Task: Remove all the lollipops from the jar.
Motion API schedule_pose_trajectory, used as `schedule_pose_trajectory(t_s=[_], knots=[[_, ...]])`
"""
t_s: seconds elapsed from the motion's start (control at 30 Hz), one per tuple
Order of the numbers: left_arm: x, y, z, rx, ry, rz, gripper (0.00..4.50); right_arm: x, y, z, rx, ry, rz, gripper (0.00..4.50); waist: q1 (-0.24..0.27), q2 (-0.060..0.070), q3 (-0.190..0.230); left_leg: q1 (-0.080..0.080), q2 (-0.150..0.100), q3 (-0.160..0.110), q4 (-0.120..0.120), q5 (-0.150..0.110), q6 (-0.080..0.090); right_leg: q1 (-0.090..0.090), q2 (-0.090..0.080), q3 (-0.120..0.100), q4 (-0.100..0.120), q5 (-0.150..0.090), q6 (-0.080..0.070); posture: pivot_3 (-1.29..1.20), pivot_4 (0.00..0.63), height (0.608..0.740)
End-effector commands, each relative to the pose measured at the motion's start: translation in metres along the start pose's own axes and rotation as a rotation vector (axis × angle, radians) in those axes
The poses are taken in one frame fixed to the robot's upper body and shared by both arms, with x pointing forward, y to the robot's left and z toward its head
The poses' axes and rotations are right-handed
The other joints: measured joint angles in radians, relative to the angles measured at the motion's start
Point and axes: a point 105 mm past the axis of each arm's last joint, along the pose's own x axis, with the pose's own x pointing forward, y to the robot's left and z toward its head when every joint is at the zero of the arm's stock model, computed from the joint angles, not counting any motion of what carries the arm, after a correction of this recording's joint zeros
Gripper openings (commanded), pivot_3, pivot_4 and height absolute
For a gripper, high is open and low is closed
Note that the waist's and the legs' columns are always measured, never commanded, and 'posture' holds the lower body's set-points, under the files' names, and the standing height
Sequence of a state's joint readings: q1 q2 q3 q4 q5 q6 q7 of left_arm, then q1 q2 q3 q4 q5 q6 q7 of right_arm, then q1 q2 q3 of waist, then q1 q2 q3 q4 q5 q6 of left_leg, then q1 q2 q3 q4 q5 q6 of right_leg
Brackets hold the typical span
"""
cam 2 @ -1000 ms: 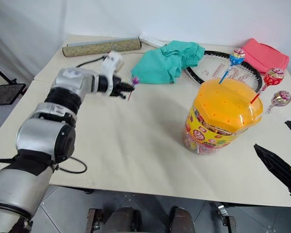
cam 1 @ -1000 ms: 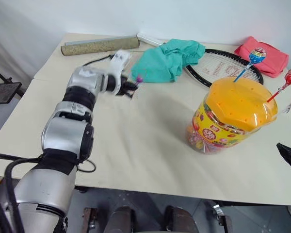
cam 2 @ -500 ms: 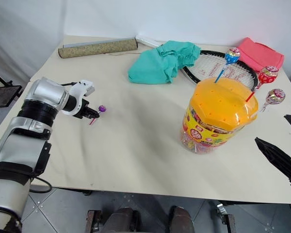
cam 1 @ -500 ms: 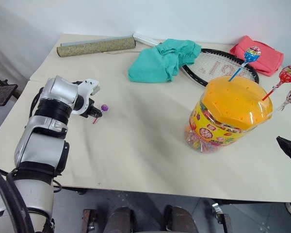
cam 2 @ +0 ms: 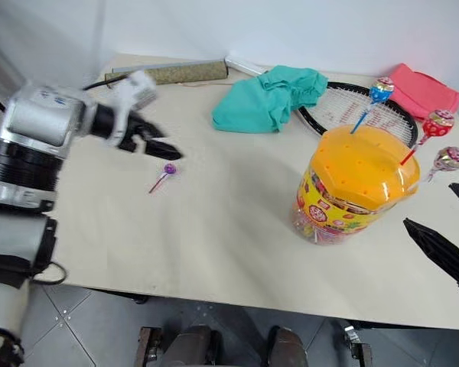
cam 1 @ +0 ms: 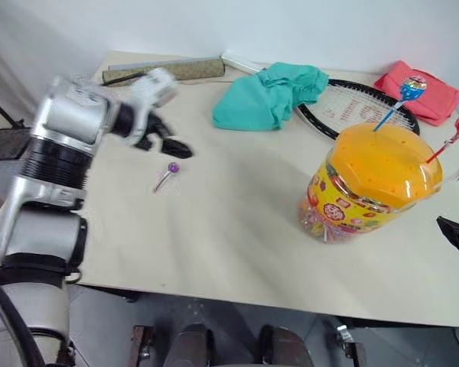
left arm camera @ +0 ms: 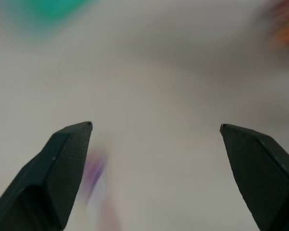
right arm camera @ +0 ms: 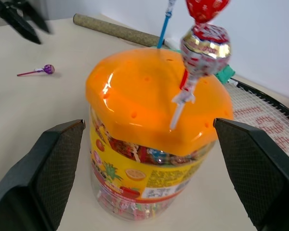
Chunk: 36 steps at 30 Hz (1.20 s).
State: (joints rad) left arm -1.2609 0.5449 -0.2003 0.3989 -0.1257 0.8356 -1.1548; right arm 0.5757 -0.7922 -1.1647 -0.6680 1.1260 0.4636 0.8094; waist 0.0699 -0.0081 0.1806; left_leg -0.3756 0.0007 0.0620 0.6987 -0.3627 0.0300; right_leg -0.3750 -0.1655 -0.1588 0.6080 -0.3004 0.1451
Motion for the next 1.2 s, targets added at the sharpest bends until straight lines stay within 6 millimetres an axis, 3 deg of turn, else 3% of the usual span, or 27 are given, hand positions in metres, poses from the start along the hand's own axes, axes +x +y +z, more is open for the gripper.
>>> schedule_pose_trajectory(t_s=[0.03, 0.13, 0.3, 0.63, 0.83, 1.13, 1.2], knots=[[0.009, -0.02, 0.046, 0.197, -0.323, -0.127, 4.49, -0.007, 0.001, 0.011, -0.04, -0.025, -0.042, 4.5, -0.002, 0.0, 0.0, 0.0, -0.001, 0.001, 0.0, 0.0, 0.0, 0.0, 0.0, 0.0, 0.0, 0.0, 0.001, 0.0, 0.15, 0.74], [0.037, -0.051, 0.071, 0.288, -0.556, -0.332, 4.49, -0.015, 0.003, 0.014, -0.055, -0.024, -0.09, 4.5, -0.007, 0.0, 0.0, 0.0, -0.001, 0.002, 0.0, 0.0, 0.0, 0.0, 0.0, 0.0, 0.0, 0.001, 0.001, 0.0, 0.15, 0.74], [0.068, -0.074, 0.098, 0.301, -0.708, -0.465, 4.49, -0.029, 0.013, 0.016, -0.054, -0.016, -0.164, 4.5, -0.014, 0.0, 0.0, 0.0, -0.001, 0.003, 0.0, -0.001, 0.001, 0.0, 0.0, 0.001, -0.001, 0.001, 0.001, 0.0, 0.15, 0.74], [0.113, -0.1, 0.127, 0.27, -0.704, -0.506, 4.49, -0.049, 0.029, 0.018, -0.054, -0.018, -0.305, 4.5, -0.016, 0.0, 0.0, 0.0, -0.001, 0.004, -0.001, -0.002, 0.003, 0.0, 0.0, 0.002, -0.003, 0.001, 0.003, 0.0, 0.15, 0.74], [0.125, -0.111, 0.124, 0.271, -0.646, -0.54, 3.02, -0.059, 0.036, 0.019, -0.067, -0.011, -0.356, 4.5, -0.016, 0.0, 0.0, 0.0, -0.002, 0.005, -0.001, -0.002, 0.004, -0.001, 0.0, 0.002, -0.004, 0.002, 0.003, 0.0, 0.15, 0.74], [0.127, -0.111, 0.134, 0.246, -0.652, -0.512, 0.14, -0.062, 0.04, 0.021, -0.074, -0.022, -0.374, 4.5, -0.014, 0.0, 0.0, 0.0, -0.001, 0.005, -0.002, -0.002, 0.004, -0.001, 0.0, 0.002, -0.004, 0.002, 0.003, 0.0, 0.15, 0.74], [0.124, -0.11, 0.141, 0.248, -0.673, -0.493, 0.03, -0.062, 0.04, 0.023, -0.075, -0.032, -0.372, 4.5, -0.012, 0.0, 0.0, 0.0, -0.001, 0.004, -0.002, -0.002, 0.004, -0.001, 0.0, 0.002, -0.005, 0.002, 0.003, 0.0, 0.15, 0.74]])
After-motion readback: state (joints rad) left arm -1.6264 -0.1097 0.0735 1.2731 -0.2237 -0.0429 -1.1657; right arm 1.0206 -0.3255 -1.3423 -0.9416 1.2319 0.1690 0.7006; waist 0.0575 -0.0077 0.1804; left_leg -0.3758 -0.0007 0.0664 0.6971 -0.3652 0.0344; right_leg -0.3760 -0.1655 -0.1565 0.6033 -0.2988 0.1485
